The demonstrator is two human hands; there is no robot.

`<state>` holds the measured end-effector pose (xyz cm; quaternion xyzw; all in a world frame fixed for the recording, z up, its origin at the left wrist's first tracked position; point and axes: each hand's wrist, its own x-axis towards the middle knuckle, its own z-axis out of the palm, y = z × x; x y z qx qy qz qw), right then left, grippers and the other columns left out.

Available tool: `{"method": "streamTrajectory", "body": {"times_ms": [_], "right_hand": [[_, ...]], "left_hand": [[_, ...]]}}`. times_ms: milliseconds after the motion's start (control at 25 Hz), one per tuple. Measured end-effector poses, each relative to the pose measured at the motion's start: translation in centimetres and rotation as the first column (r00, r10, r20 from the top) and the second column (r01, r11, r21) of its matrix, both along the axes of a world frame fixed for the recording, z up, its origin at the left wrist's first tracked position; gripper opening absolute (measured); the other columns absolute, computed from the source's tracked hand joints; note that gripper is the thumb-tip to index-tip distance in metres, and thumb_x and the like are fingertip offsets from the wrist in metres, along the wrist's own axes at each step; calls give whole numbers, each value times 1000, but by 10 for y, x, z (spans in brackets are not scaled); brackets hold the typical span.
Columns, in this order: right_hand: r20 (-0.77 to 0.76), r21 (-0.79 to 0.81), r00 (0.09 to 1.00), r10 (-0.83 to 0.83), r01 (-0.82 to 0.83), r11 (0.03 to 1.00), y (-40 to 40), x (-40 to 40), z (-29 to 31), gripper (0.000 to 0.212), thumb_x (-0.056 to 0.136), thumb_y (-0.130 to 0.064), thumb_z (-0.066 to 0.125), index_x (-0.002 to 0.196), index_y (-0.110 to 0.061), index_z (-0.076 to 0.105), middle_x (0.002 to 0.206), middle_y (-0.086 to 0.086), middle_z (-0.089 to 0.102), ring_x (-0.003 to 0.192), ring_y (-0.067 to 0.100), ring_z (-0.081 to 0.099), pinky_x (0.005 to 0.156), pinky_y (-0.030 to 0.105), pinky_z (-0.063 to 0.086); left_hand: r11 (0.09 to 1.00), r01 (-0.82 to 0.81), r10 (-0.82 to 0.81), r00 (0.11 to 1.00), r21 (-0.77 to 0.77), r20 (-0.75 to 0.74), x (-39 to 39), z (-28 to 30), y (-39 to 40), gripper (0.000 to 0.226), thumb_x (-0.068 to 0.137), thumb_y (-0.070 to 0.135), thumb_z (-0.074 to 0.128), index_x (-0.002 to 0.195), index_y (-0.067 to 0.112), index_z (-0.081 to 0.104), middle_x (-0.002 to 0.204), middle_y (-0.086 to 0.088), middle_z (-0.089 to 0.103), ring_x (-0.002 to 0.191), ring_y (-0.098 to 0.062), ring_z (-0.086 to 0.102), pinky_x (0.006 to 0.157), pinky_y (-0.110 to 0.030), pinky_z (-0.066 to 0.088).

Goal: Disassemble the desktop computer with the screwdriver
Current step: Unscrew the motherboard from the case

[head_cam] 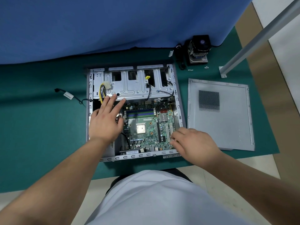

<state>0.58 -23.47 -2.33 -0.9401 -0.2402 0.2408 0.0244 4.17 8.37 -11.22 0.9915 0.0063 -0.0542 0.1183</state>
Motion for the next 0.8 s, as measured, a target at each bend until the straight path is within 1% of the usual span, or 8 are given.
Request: {"method": "streamTrajectory", "body": {"times_ms": [80, 160, 280, 400, 440, 560, 680, 800], "right_hand": [[-50, 46, 996, 79, -77, 996, -1, 0, 0, 30, 97, -30, 47, 126, -31, 58, 122, -12, 58, 110, 20, 54, 82, 34, 47], [-71, 53, 997, 36, -32, 998, -2, -1, -1, 39, 91, -30, 50, 130, -32, 55, 128, -13, 55, 115, 19, 50, 93, 36, 45], [-33, 48, 998, -49, 50, 998, -1, 0, -3, 34, 104, -38, 42, 134, -27, 53, 127, -6, 53, 113, 21, 53, 93, 36, 49], [-122, 131, 993, 5, 11, 991, -4, 1, -3, 40, 94, -17, 50, 131, -30, 55, 130, -10, 52, 118, 18, 44, 93, 30, 45], [-103, 127, 995, 0, 13, 992, -5, 1, -3, 42, 91, -19, 51, 130, -32, 55, 130, -12, 52, 118, 18, 43, 92, 30, 44], [-41, 86, 999, -34, 38, 996, -4, 1, -3, 31, 103, -36, 44, 130, -31, 56, 126, -10, 54, 115, 19, 49, 87, 34, 50], [-138, 160, 990, 31, -8, 987, -3, -1, -4, 36, 96, -22, 48, 130, -27, 59, 124, -8, 57, 116, 18, 48, 97, 34, 45], [-52, 95, 994, -93, 98, 991, -2, -8, -5, 37, 98, -36, 48, 133, -27, 54, 127, -4, 51, 117, 23, 49, 92, 35, 48]], "left_hand": [[1000, -1, 1, 1000, -4, 1, 0, 0, 0, 70, 96, 35, 52, 160, 44, 24, 171, 9, 17, 158, -16, 10, 116, -50, 31], [1000, -2, 2, 1000, -2, -3, 0, 0, 1, 70, 96, 35, 52, 160, 44, 24, 171, 10, 16, 159, -15, 10, 116, -50, 31], [1000, -3, 3, 1000, -2, -4, 0, 0, 0, 70, 96, 35, 52, 159, 44, 24, 171, 10, 16, 159, -15, 9, 116, -50, 31], [1000, -4, 4, 1000, -5, -3, 1, 1, 0, 70, 96, 34, 53, 159, 44, 25, 171, 10, 17, 158, -15, 11, 115, -50, 32], [1000, -4, 3, 1000, -5, -2, 1, 1, 0, 70, 96, 34, 52, 159, 44, 25, 171, 9, 18, 158, -16, 11, 115, -50, 32], [1000, -3, 3, 1000, -4, -2, 0, 1, 0, 70, 96, 35, 52, 159, 44, 24, 171, 9, 18, 158, -16, 11, 115, -50, 32], [1000, -3, 3, 1000, -7, 0, 0, 0, 1, 70, 95, 35, 52, 159, 44, 24, 171, 9, 18, 158, -16, 12, 115, -51, 33], [1000, 2, -2, 1000, -3, 1, 1, -1, 1, 71, 95, 35, 52, 159, 44, 23, 171, 9, 18, 158, -16, 11, 114, -51, 33]]}}
